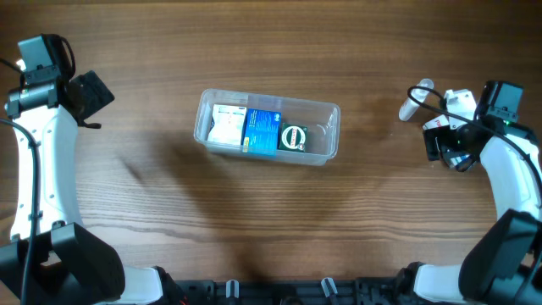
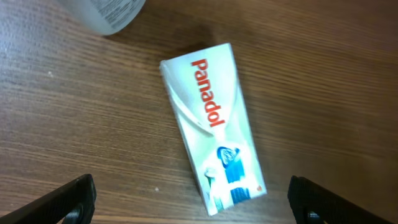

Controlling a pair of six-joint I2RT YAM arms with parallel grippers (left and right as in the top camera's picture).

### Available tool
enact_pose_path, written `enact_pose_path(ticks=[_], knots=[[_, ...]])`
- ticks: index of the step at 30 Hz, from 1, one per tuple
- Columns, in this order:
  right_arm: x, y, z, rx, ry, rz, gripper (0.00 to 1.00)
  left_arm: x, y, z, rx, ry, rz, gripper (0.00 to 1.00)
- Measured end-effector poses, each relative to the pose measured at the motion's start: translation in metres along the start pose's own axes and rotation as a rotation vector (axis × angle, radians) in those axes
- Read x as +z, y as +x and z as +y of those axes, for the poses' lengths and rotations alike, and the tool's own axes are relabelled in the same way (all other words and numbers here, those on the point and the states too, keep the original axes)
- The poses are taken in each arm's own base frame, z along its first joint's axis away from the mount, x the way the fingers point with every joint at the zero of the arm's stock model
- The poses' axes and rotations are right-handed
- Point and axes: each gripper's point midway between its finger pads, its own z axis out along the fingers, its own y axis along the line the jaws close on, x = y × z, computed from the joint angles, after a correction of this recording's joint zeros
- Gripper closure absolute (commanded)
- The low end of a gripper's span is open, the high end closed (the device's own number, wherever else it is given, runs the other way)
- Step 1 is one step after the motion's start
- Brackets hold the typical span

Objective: Pack container
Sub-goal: 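Move the right gripper toward the white Panadol box, then lower the right gripper onto the Panadol box and close on it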

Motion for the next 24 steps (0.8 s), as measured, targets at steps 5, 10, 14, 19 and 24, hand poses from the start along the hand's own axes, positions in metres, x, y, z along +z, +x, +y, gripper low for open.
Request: enact_pose_path(ticks=[5,10,14,19,24], knots=[[0.035,0.008,-0.001,0.001,-0.048,0.032,0.0,0.0,0.0,0.0,0.0,0.0,0.0,0.0],[0.059,0.01,-0.009,0.026,-0.04,0.034,0.0,0.0,0.0,0.0,0.0,0.0,0.0,0.0],[0.066,0.01,-0.009,0.051,-0.043,0.036,0.0,0.0,0.0,0.0,0.0,0.0,0.0,0.0],[0.066,0.017,-0.004,0.147,-0.064,0.065,0.0,0.0,0.0,0.0,0.0,0.0,0.0,0.0],[0.064,0.026,0.005,0.298,-0.094,0.112,0.0,0.0,0.0,0.0,0.0,0.0,0.0,0.0]])
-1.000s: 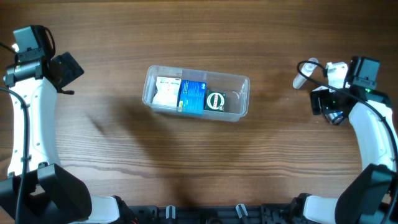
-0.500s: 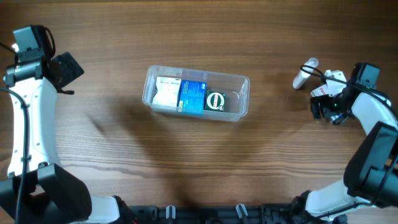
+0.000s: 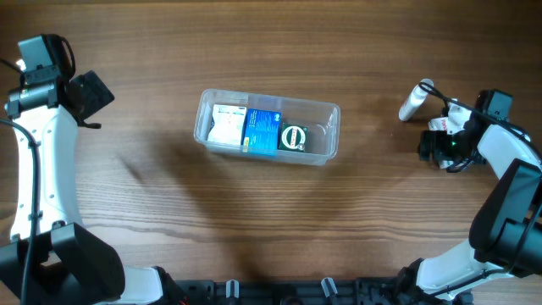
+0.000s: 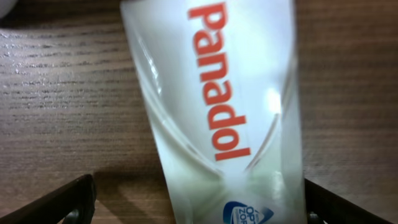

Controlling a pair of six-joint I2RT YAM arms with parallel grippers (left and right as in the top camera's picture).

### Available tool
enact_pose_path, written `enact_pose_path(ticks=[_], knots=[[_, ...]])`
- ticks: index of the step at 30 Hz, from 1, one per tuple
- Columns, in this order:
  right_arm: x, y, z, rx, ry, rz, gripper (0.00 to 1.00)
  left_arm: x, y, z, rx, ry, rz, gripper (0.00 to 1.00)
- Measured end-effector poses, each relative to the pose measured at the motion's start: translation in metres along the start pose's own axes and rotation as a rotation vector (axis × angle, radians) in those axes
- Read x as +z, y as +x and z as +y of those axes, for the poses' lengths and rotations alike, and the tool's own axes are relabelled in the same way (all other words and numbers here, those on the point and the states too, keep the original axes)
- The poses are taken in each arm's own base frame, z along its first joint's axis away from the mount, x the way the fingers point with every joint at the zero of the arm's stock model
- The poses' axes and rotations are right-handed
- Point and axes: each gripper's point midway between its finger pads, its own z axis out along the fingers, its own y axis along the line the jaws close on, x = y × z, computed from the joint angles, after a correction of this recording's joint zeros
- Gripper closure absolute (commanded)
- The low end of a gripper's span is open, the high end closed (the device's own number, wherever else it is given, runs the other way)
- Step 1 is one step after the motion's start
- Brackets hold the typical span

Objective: Pack container
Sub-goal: 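Lower the right gripper onto the Panadol box and close on it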

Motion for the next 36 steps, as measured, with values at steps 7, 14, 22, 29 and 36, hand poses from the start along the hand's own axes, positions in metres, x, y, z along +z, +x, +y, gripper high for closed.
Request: enact_pose_path(ticks=[7,14,22,29,36], knots=[[0.0,0.001,0.002,0.074,-0.008,0.004,0.06,0.0,0.0,0.0,0.0,0.0,0.0,0.0],[0.0,-0.002,0.001,0.086,-0.005,-0.007,0.25,0.0,0.0,0.0,0.0,0.0,0.0,0.0],[0.0,-0.006,-0.001,0.096,0.0,-0.023,0.48,0.0,0.0,0.0,0.0,0.0,0.0,0.0],[0.0,-0.009,-0.002,0.095,0.005,-0.04,0.52,0.0,0.0,0.0,0.0,0.0,0.0,0.0],[-0.011,-0.01,-0.002,0.098,0.001,-0.026,0.59,0.0,0.0,0.0,0.0,0.0,0.0,0.0]])
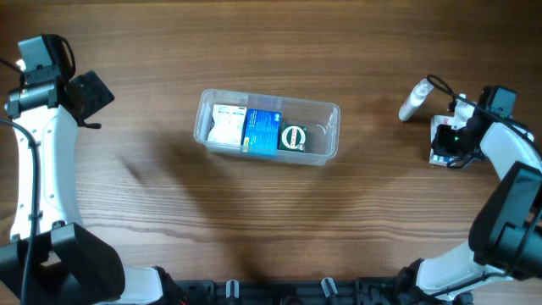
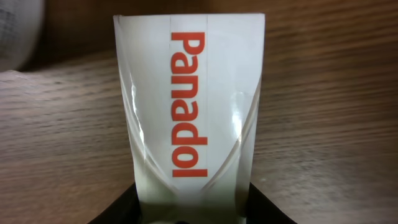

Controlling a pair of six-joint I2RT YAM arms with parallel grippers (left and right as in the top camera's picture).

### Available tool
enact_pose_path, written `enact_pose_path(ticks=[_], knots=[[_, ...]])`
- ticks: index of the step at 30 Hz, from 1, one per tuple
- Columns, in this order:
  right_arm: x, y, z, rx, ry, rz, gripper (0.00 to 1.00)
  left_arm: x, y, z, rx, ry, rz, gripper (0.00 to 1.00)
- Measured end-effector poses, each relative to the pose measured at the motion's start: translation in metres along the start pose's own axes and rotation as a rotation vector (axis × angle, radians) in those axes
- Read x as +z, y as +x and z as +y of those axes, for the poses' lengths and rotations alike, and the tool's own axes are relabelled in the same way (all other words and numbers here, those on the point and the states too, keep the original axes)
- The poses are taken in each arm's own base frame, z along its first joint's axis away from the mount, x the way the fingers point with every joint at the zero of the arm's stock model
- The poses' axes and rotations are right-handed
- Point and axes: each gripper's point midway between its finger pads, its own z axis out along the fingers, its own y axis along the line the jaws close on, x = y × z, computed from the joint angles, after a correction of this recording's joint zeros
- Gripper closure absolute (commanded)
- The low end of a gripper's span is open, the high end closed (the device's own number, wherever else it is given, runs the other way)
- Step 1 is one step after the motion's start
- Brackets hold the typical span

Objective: Pack container
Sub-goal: 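Lower the right gripper onto the Panadol box and close on it, then lift the Panadol box and carry it over the container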

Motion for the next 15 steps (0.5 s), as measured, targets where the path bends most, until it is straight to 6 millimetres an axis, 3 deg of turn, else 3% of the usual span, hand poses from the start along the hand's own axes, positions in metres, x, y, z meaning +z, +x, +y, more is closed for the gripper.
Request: enact_pose_path(ticks=[5,8,11,15], knots=[[-0.042,-0.018,-0.002,-0.005,0.027,-0.109,0.54,0.0,0.0,0.0,0.0,0.0,0.0,0.0],[-0.081,-0.025,-0.007,-0.007,0.074,-0.179,0.56,0.0,0.0,0.0,0.0,0.0,0.0,0.0],[-0.124,-0.033,-0.01,0.003,0.116,-0.281,0.64,0.0,0.0,0.0,0.0,0.0,0.0,0.0],[-0.176,-0.042,-0.007,0.015,0.127,-0.411,0.63,0.0,0.0,0.0,0.0,0.0,0.0,0.0]])
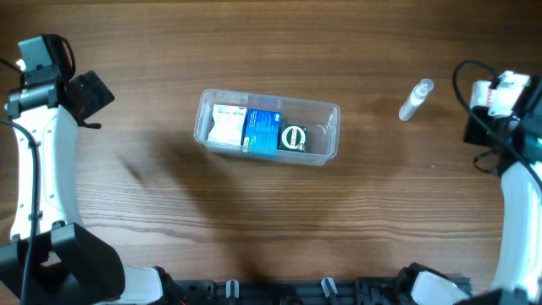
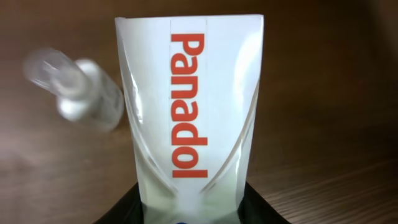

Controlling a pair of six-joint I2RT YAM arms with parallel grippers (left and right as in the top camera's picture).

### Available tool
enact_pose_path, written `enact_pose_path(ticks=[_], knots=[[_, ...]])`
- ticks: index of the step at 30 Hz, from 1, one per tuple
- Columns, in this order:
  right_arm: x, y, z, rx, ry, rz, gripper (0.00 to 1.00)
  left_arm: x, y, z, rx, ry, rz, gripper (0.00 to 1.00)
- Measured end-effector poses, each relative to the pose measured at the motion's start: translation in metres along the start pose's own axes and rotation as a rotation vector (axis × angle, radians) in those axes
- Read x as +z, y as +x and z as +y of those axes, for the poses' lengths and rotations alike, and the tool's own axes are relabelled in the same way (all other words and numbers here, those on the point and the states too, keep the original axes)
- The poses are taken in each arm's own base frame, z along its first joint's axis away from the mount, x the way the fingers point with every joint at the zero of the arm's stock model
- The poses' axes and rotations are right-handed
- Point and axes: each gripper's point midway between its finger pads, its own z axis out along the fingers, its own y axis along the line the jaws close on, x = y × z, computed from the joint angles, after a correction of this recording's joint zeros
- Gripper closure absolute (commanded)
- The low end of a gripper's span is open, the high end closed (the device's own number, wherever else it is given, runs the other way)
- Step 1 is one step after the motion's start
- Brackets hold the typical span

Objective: Pack container
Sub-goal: 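Lift the Panadol box and carry it over the container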

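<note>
The white Panadol box [image 2: 189, 106] with red lettering fills the right wrist view, and my right gripper [image 2: 189, 211] is shut on its lower end, holding it above the table. In the overhead view the box [image 1: 501, 87] shows at the far right with the right gripper [image 1: 495, 106]. The clear plastic container [image 1: 268, 127] sits mid-table and holds a white box, a blue box and a round green-lidded item. My left gripper [image 1: 87, 93] hangs at the far left, its fingers not clearly shown.
A small clear bottle [image 1: 415, 100] lies on the wood between the container and the right arm; it shows blurred below the held box [image 2: 81, 93] in the right wrist view. The brown wooden table [image 1: 271, 220] stretches around the container.
My right gripper has risen with the Panadol box, off the table and a little further right. The small bottle now shows below and left of the box. The left arm is unchanged.
First my right gripper was open above the Panadol box lying flat by the bottle. Then it was lower, open astride the box. Later it was shut on the box at table level. Now the box is held up off the wood.
</note>
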Motion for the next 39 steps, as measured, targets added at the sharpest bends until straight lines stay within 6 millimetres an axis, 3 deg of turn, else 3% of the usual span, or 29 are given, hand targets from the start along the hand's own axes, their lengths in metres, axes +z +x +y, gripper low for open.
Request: enact_pose_path(ticks=[3,6,13,18,21,22,27,33,39], knots=[[-0.029,-0.019,0.011,-0.012,-0.042,-0.085,0.62,0.0,0.0,0.0,0.0,0.0,0.0,0.0],[-0.046,-0.032,0.042,-0.055,-0.141,-0.149,0.56,0.0,0.0,0.0,0.0,0.0,0.0,0.0],[-0.083,-0.058,0.17,-0.188,-0.525,-0.296,0.53,0.0,0.0,0.0,0.0,0.0,0.0,0.0],[-0.1,-0.049,0.261,-0.338,-0.727,-0.322,0.5,0.0,0.0,0.0,0.0,0.0,0.0,0.0],[-0.095,-0.029,0.312,-0.461,-0.799,-0.296,0.51,0.0,0.0,0.0,0.0,0.0,0.0,0.0],[-0.088,-0.016,0.338,-0.526,-0.829,-0.281,0.52,0.0,0.0,0.0,0.0,0.0,0.0,0.0],[-0.073,0.016,0.398,-0.644,-0.895,-0.261,0.51,0.0,0.0,0.0,0.0,0.0,0.0,0.0],[-0.084,0.022,0.416,-0.679,-0.929,-0.294,0.48,0.0,0.0,0.0,0.0,0.0,0.0,0.0],[-0.056,0.031,0.392,-0.721,-0.752,-0.221,0.43,0.0,0.0,0.0,0.0,0.0,0.0,0.0]])
